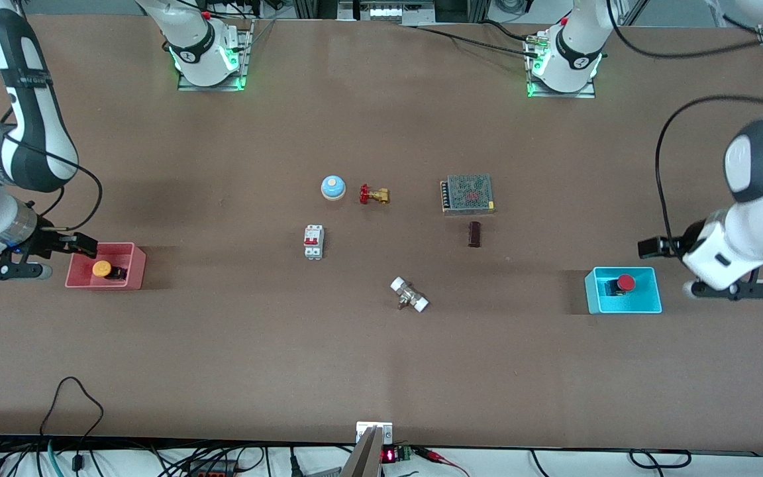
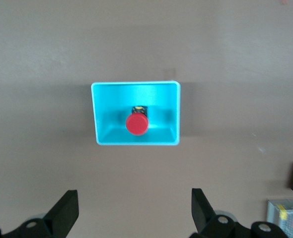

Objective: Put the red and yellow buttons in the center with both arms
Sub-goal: 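Lower both grippers into the boxes and grasp the yellow and red buttons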

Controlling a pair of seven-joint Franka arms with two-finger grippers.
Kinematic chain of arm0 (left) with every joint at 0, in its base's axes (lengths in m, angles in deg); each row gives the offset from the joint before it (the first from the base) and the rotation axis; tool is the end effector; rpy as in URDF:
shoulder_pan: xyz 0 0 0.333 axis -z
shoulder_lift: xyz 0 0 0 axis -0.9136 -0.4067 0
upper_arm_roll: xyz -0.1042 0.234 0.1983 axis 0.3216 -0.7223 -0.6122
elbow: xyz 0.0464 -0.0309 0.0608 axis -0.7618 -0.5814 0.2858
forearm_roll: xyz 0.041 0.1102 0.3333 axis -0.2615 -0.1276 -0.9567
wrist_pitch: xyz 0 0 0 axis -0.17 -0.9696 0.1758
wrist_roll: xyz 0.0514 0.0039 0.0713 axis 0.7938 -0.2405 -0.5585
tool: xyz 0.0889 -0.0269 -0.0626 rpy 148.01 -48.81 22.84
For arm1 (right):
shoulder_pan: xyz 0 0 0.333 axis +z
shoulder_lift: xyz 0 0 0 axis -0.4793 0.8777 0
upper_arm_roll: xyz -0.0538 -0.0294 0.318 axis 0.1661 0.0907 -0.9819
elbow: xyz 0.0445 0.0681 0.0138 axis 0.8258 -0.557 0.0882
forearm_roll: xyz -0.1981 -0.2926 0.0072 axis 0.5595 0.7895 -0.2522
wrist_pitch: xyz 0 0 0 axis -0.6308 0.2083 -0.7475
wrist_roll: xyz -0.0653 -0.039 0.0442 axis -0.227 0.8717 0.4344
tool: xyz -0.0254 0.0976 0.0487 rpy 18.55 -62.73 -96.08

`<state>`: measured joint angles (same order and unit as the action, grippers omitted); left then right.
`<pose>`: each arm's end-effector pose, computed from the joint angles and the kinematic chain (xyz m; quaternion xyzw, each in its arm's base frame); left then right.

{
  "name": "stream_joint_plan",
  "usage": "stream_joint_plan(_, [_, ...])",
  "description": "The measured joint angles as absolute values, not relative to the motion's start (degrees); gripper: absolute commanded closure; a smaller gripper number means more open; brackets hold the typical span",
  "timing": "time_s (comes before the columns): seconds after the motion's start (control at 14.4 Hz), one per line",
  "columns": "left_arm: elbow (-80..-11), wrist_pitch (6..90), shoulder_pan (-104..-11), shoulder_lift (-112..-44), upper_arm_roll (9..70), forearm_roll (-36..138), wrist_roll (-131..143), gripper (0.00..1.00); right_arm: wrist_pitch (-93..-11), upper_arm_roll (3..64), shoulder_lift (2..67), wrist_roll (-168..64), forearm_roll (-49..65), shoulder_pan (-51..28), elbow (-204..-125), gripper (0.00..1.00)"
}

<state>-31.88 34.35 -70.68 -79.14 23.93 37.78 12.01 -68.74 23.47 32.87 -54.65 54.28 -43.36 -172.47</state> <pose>0.6380 0.0330 0.4063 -0.9966 -0.0128 0.0778 0.0229 0.5999 -0.1178 0.3452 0.9983 0.0253 0.0206 0.0492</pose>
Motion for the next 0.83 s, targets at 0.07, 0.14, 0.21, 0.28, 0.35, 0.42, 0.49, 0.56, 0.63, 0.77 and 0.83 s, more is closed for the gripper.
stream_joint_plan(0.07, [-31.64,36.42,-71.18,-81.57,23.93,37.78,12.01,0.0,-69.77,23.45,33.74,-54.92,54.28,-43.35,-172.47,0.0])
stream_joint_plan(0.14, [-31.74,38.58,-71.38,-83.69,23.94,37.78,12.01,0.0,-70.75,23.43,34.5,-55.11,54.28,-43.35,-172.47,0.0])
stream_joint_plan(0.21, [-32.1,40.79,-71.39,-85.34,23.96,37.78,12.01,0.0,-71.47,23.42,35.11,-55.32,54.28,-43.35,-172.46,0.0])
stream_joint_plan(0.28, [-32.94,43.7,-71.37,-86.61,24.0,37.78,12.01,0.0,-71.91,23.42,35.64,-55.52,54.28,-43.35,-172.46,0.0])
stream_joint_plan(0.35, [-34.49,47.26,-71.37,-87.41,24.03,37.78,12.01,0.0,-72.36,23.42,36.1,-55.64,54.28,-43.35,-172.46,0.0])
stream_joint_plan(0.42, [-36.42,50.89,-71.38,-87.89,24.03,37.78,12.01,0.0,-72.85,23.41,36.52,-55.72,54.28,-43.35,-172.45,0.0])
stream_joint_plan(0.49, [-38.45,54.13,-71.41,-88.16,24.02,37.77,12.01,0.0,-73.16,23.41,36.98,-55.77,54.28,-43.35,-172.46,0.0])
stream_joint_plan(0.56, [-40.22,56.68,-71.46,-88.29,24.0,37.77,12.01,0.0,-73.58,23.41,37.51,-55.8,54.28,-43.35,-172.46,0.0])
stream_joint_plan(0.63, [-41.38,58.18,-71.54,-88.38,23.99,37.77,12.01,0.0,-74.17,23.41,38.07,-55.82,54.28,-43.35,-172.46,0.0])
stream_joint_plan(0.77, [-42.4,59.61,-71.94,-88.77,23.97,37.77,12.02,0.19,-75.55,23.41,39.42,-55.85,54.28,-43.35,-172.47,0.0])
stream_joint_plan(0.83, [-42.65,60.58,-72.18,-89.11,23.95,37.77,12.08,0.28,-76.34,23.41,40.11,-55.88,54.3,-43.35,-172.47,0.0])
